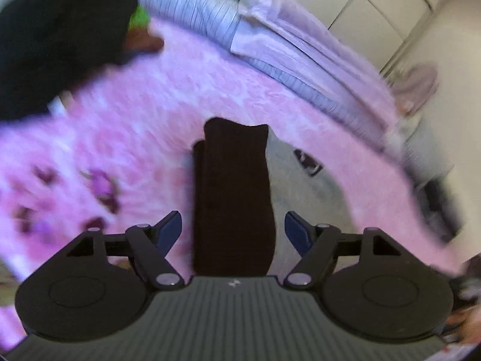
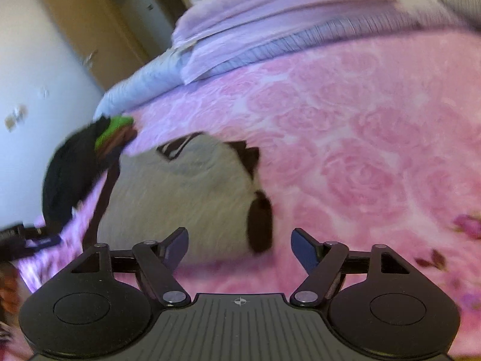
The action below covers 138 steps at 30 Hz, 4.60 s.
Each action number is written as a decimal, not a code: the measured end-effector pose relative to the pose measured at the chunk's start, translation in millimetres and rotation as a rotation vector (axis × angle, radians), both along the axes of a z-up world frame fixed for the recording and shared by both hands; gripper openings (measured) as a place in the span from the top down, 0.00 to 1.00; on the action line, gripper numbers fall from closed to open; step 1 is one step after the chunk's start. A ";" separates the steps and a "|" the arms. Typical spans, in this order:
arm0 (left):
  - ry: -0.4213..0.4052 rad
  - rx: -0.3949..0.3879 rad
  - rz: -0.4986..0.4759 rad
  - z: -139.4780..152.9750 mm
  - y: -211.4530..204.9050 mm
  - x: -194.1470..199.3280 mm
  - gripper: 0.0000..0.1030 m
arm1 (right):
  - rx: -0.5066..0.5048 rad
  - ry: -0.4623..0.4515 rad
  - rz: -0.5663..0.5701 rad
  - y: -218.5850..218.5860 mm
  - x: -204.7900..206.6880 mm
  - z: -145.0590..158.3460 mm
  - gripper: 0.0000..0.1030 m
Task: Fold clothes
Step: 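Grasp the folded sweater with both grippers and lift it, then carry the folded sweater with both grippers onto the clothes stack by the pillow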
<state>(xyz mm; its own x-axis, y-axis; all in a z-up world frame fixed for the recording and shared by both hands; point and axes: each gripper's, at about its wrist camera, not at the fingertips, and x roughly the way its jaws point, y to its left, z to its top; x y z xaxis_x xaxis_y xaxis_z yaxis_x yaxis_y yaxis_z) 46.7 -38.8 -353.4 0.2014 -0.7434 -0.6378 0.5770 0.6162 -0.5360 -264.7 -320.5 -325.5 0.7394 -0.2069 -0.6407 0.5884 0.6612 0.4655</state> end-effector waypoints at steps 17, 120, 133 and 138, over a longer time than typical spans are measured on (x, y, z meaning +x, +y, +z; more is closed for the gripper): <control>0.321 -0.100 -0.091 -79.9 -55.2 75.3 0.34 | 0.459 -0.197 0.127 -116.7 74.0 -73.5 0.28; -0.278 -0.077 -0.751 188.6 -1033.0 -531.5 0.70 | -0.369 0.145 -0.471 -796.4 -474.3 214.6 0.48; -0.249 -0.013 -0.722 122.6 -1069.2 -508.2 0.67 | -0.287 0.307 -0.521 -832.5 -476.0 157.3 0.69; -0.280 0.021 -0.696 159.5 -1029.8 -510.6 0.57 | -0.244 0.277 -0.515 -794.8 -492.7 208.0 0.50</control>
